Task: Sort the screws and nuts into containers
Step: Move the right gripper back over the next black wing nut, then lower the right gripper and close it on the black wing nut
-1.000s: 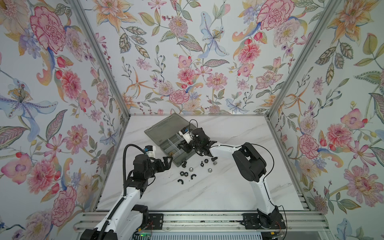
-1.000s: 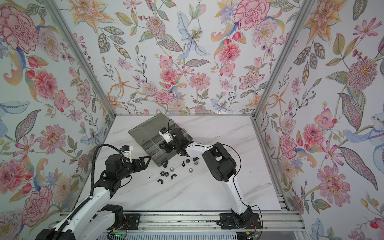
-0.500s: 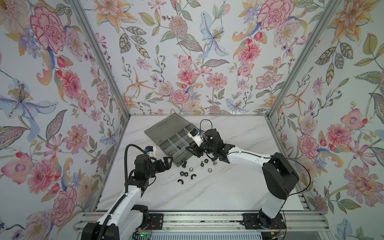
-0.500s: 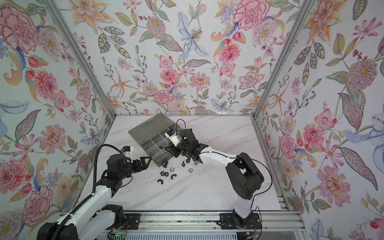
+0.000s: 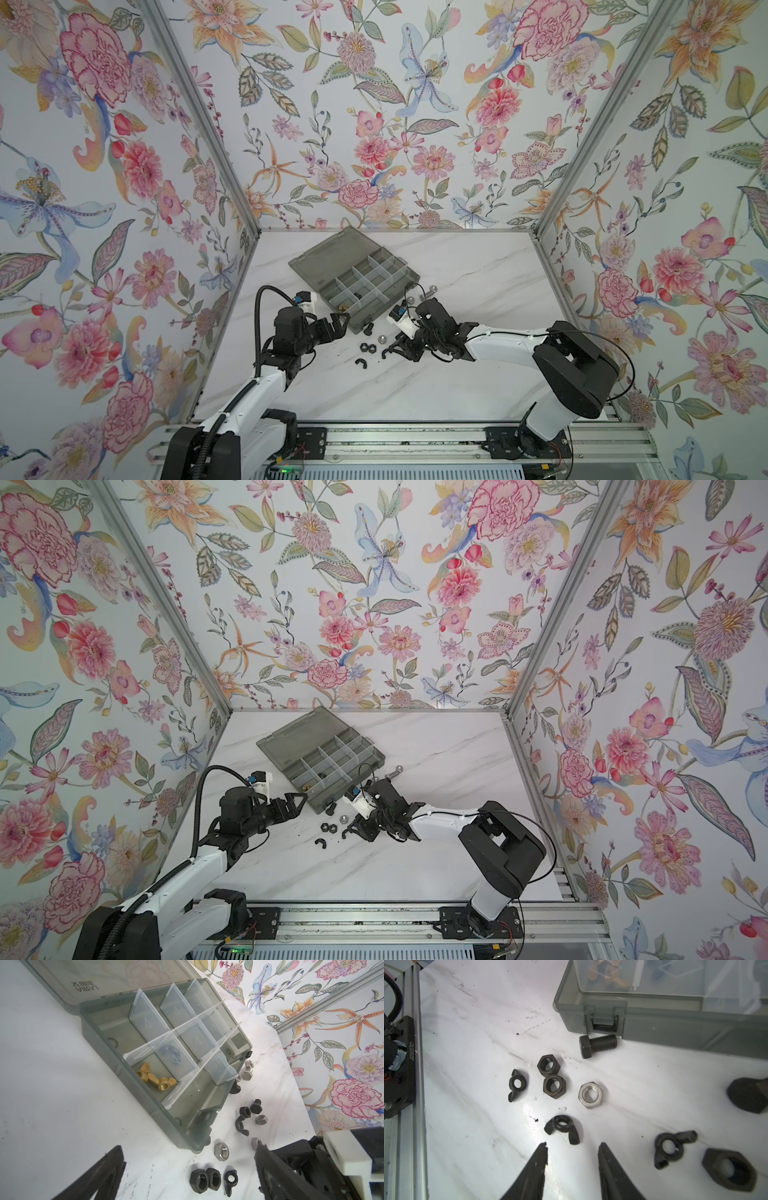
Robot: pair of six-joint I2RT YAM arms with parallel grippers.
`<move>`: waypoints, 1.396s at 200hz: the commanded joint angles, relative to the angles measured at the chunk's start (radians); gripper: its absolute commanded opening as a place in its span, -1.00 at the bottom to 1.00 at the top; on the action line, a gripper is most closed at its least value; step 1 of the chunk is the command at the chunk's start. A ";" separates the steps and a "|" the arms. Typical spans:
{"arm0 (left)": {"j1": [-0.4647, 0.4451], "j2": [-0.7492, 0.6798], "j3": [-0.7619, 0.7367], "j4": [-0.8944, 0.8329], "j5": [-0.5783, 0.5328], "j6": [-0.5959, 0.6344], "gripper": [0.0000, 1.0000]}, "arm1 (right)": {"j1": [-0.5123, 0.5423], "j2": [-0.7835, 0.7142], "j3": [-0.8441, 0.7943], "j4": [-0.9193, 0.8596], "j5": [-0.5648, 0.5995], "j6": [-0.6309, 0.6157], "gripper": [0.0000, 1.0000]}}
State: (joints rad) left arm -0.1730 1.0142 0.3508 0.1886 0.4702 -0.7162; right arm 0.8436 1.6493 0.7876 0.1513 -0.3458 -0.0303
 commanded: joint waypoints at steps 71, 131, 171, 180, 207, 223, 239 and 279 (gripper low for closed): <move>-0.010 -0.027 -0.003 0.001 0.013 -0.005 0.99 | 0.035 0.077 0.007 0.028 0.053 -0.077 -0.13; -0.011 -0.032 -0.009 -0.002 0.009 0.000 0.99 | 0.080 0.027 -0.028 0.115 0.085 -0.035 -0.12; -0.011 -0.034 -0.016 0.005 0.012 0.000 0.99 | 0.146 0.031 -0.047 0.250 0.136 0.042 -0.11; -0.011 -0.036 -0.018 0.006 0.012 0.001 0.99 | 0.159 0.043 -0.042 0.263 0.146 0.055 -0.12; -0.011 -0.036 -0.018 0.005 0.016 0.004 0.99 | 0.189 0.087 -0.030 0.296 0.172 0.075 -0.14; -0.012 -0.037 -0.019 0.005 0.016 0.006 0.99 | 0.199 0.108 -0.025 0.315 0.181 0.087 -0.16; -0.012 -0.035 -0.020 0.006 0.016 0.005 0.99 | 0.209 0.126 -0.028 0.341 0.192 0.101 -0.18; -0.011 -0.034 -0.019 0.008 0.016 0.003 0.99 | 0.222 0.155 -0.029 0.382 0.231 0.119 -0.19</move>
State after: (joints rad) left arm -0.1772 0.9928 0.3443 0.1879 0.4717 -0.7189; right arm 1.0561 1.7889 0.7517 0.4717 -0.1482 0.0589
